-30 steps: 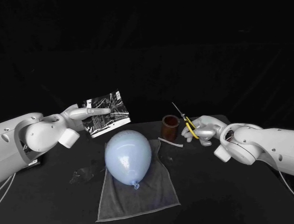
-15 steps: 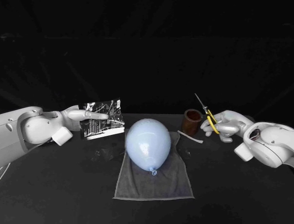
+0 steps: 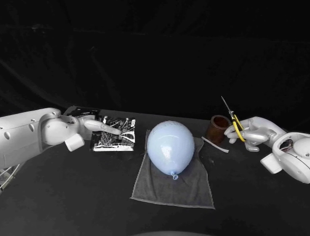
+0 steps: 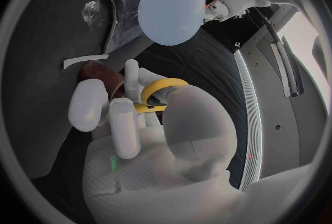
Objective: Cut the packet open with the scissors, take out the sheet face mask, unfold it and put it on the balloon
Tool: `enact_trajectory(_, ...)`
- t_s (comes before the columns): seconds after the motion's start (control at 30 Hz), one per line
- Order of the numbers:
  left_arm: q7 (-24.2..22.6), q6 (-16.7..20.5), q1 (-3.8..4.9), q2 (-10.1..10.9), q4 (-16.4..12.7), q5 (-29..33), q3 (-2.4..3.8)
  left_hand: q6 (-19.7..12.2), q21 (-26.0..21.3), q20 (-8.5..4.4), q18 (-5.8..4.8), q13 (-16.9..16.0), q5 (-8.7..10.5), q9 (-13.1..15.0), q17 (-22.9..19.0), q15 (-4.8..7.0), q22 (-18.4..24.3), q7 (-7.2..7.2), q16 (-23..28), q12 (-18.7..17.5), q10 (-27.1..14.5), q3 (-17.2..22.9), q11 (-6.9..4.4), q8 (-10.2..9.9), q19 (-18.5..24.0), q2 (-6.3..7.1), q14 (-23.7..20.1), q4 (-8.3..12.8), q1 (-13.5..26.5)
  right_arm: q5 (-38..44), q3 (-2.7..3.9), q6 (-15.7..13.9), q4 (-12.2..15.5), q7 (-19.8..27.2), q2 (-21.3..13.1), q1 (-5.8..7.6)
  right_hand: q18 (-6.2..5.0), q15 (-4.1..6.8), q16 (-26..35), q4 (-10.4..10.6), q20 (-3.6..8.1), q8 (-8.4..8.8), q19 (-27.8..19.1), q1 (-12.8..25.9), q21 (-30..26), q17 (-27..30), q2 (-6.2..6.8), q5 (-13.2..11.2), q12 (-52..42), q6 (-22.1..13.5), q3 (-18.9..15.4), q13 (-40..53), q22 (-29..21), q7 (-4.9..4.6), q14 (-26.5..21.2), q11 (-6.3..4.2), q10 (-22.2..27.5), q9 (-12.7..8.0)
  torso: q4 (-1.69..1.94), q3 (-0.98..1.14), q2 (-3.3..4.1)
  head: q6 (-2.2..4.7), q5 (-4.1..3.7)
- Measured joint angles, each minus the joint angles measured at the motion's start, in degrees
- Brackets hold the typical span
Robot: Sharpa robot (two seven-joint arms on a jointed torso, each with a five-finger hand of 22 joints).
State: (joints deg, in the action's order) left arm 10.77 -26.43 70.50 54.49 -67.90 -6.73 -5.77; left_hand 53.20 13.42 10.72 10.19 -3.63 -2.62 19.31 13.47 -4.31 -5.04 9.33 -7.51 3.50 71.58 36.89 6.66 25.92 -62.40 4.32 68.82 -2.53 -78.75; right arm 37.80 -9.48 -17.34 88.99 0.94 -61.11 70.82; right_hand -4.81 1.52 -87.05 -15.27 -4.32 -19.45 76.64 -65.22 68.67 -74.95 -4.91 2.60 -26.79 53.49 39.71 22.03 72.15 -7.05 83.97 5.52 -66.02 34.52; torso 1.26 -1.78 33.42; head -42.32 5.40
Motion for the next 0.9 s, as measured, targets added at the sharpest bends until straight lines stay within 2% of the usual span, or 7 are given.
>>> enact_trajectory(0.33, 2.74, 5.6, -2.44, -2.47, 1.74, -3.13, -0.37, -0.1, 0.71, -0.57, -0.03, 0.0, 0.0, 0.01, 1.0, 0.29, -0.25, -0.1, -0.63, 0.0, -0.43, -0.46, -0.39, -0.01, -0.99, 0.0, 0.9, -0.15, 0.0, -0.3, -0.01, -0.08, -0.12, 0.24, 0.34, -0.14, 0.01, -0.08, 0.07, -0.05, 0.0, 0.0, 0.0, 0.0, 0.0, 0.0, 0.0, 0.01, -0.01, -0.09, 0.04, 0.02, 0.0, 0.08, 0.06, 0.0, 0.0, 0.05, -0.02, 0.15, 0.09, -0.49, 1.44)
enact_trajectory(0.43, 3.44, 7.76, -2.9, -3.05, 1.98, -4.23, -0.39, -2.13, 0.71, -0.58, -0.04, 0.15, 0.0, 2.21, 1.49, 0.17, -0.25, 0.99, -0.63, 0.0, -3.79, -0.8, 0.61, -0.78, -0.99, -0.01, 0.78, -0.49, -0.01, -0.4, -0.01, -0.08, -0.12, 0.31, 0.39, -0.16, 0.02, -0.08, 0.1, -0.05, 0.0, 0.0, 0.0, 0.0, -0.01, 0.0, 0.0, 0.01, -0.01, -0.1, 0.04, 0.03, 0.0, 0.08, 0.06, 0.0, 0.0, 0.05, -0.02, 0.19, 0.11, -0.59, 1.61)
enact_trajectory(0.53, 4.01, 9.56, -3.08, -3.39, 2.05, -5.62, -0.39, -3.32, 0.71, -0.01, -0.06, 0.15, -0.01, 2.34, 1.73, -0.67, -0.11, 1.85, -0.63, 0.0, -6.09, -1.48, 1.3, -1.73, -0.38, 0.48, -0.07, -1.17, 0.49, -0.53, -0.01, -0.08, -0.13, 0.36, 0.4, -0.2, 0.02, -0.09, 0.16, -0.06, 0.0, 0.01, 0.0, 0.0, -0.01, 0.0, 0.0, 0.0, -0.01, -0.11, 0.04, 0.04, 0.0, 0.07, 0.07, 0.0, 0.0, 0.05, -0.03, 0.23, 0.11, -0.75, 1.73)
enact_trajectory(0.67, 4.87, 11.98, -3.18, -3.83, 2.1, -8.42, -0.39, -6.65, -0.65, 1.09, -0.11, 0.14, -0.02, 1.0, 1.98, -2.03, 0.66, 2.64, -0.17, 0.0, -10.16, -3.1, 2.77, -4.11, 1.76, 1.87, -2.25, -2.48, 2.33, -0.7, -0.01, -0.09, -0.13, 0.45, 0.46, -0.21, 0.02, -0.1, 0.17, -0.06, 0.0, 0.02, -0.01, 0.0, -0.01, 0.04, 0.0, -0.06, -0.01, -0.12, 0.04, 0.04, -0.04, 0.07, 0.07, 0.0, 0.0, 0.04, -0.04, 0.25, 0.11, -0.9, 1.81)
enact_trajectory(0.77, 5.52, 13.84, -3.24, -4.08, 2.04, -11.17, -0.39, -9.64, -2.58, 2.48, -0.1, 0.03, -0.02, 0.08, 1.97, -3.2, 1.34, 2.23, 1.02, 0.0, -12.78, -5.94, 3.91, -6.07, 4.59, 4.33, -5.67, -4.18, 4.55, -0.82, -0.01, -0.09, -0.13, 0.56, 0.49, -0.23, 0.02, -0.11, 0.18, -0.06, 0.0, 0.07, -0.01, 0.0, -0.01, 0.05, 0.0, -0.08, -0.01, -0.19, 0.03, 0.05, -0.06, 0.01, 0.08, 0.0, 0.0, 0.03, -0.05, 0.25, 0.12, -0.95, 1.85)
enact_trajectory(0.87, 5.93, 15.2, -3.25, -4.26, 1.92, -13.58, -0.38, -11.42, -3.76, 3.65, 0.08, -0.09, -0.02, -0.38, 1.72, -4.06, 1.31, 1.88, 1.96, 0.29, -14.02, -8.74, 4.52, -6.67, 6.59, 6.47, -8.58, -5.49, 5.49, -0.94, -0.01, -0.09, -0.12, 0.67, 0.49, -0.23, 0.02, -0.11, 0.18, -0.06, 0.0, 0.08, -0.01, 0.0, -0.01, 0.05, 0.0, -0.1, -0.02, -0.2, 0.03, 0.06, -0.05, 0.01, 0.08, 0.0, 0.0, 0.04, -0.06, 0.26, 0.12, -1.01, 1.85)
enact_trajectory(0.9, 6.06, 15.74, -3.24, -4.35, 1.74, -14.67, -0.32, -12.39, -4.12, 4.21, 0.8, -0.1, -0.02, -0.52, 1.53, -4.5, 1.08, 1.72, 2.4, 0.29, -14.89, -10.17, 4.78, -6.88, 7.56, 7.25, -10.16, -6.18, 5.8, -1.01, -0.01, -0.09, -0.11, 0.72, 0.49, -0.23, 0.02, -0.12, 0.18, -0.06, 0.0, 0.08, -0.01, 0.0, -0.01, 0.05, 0.0, -0.1, -0.02, -0.2, 0.03, 0.06, -0.05, 0.01, 0.08, 0.0, 0.0, 0.04, -0.06, 0.26, 0.13, -1.04, 1.85)
